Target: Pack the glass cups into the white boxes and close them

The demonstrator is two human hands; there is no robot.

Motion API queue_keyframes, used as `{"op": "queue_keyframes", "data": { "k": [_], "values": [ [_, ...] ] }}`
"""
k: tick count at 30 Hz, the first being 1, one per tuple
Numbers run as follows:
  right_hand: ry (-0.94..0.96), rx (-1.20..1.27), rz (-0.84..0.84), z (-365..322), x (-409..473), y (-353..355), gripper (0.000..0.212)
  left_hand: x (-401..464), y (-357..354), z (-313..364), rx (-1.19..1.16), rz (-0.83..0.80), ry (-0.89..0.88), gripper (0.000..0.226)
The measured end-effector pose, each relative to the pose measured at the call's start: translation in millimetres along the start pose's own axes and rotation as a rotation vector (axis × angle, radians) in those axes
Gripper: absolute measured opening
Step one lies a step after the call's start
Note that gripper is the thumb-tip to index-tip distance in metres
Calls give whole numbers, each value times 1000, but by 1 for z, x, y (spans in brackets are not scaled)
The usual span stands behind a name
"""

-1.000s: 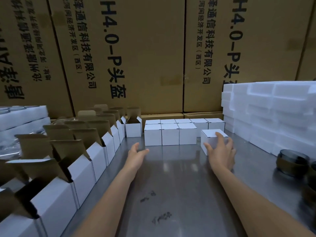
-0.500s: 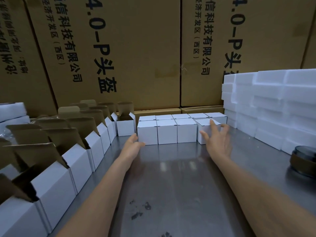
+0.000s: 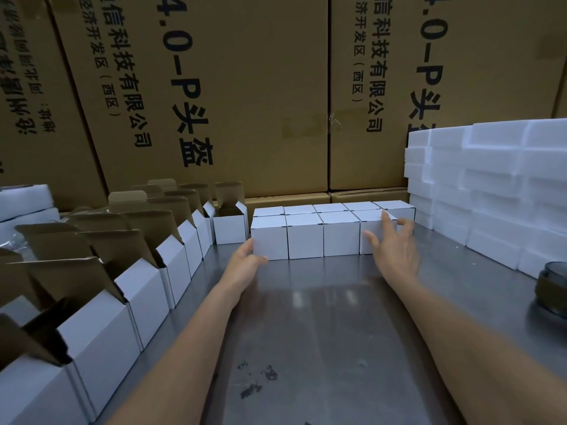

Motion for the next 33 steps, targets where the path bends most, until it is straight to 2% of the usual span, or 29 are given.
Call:
{"op": "queue_keyframes", "data": {
  "k": [5,15,18,20,23,27,31,33],
  "values": [
    [-3,-22,-10,0,-1,-1,52,-1,-1,0,16,5,-1,52],
    [-26,-120,-20,-10,-12,8,64,-6,-2,3,-16,63,-65,49],
    [-7,-218,-56,-16,-25,15,48,-10,0,0,-24,111,-73,49],
    [8,-265,-109,-20,-35,20,32,-14,2,-2,0,134,-110,41],
    [1,-277,-187,-21,-54,28,26,-26,4,-6,-30,160,-154,30],
    [-111,-225,-273,-13,-74,50,32,-56,5,-15,-30,191,-164,31],
    [-261,-329,-403,6,-71,94,54,-101,-2,-17,94,182,-217,39],
    [-343,-385,-454,22,-74,120,56,-124,-3,-18,148,171,-242,40]
  ]
}}
Point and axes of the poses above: each hand's wrist, its own x-axis towards the middle knuckle, its own y-axis out of the back of the hand, z = x × y, the point moved 6 cm from there along x, towards the middle knuckle, and after that the axes turned 14 degrees about y, right-handed, at the moved point
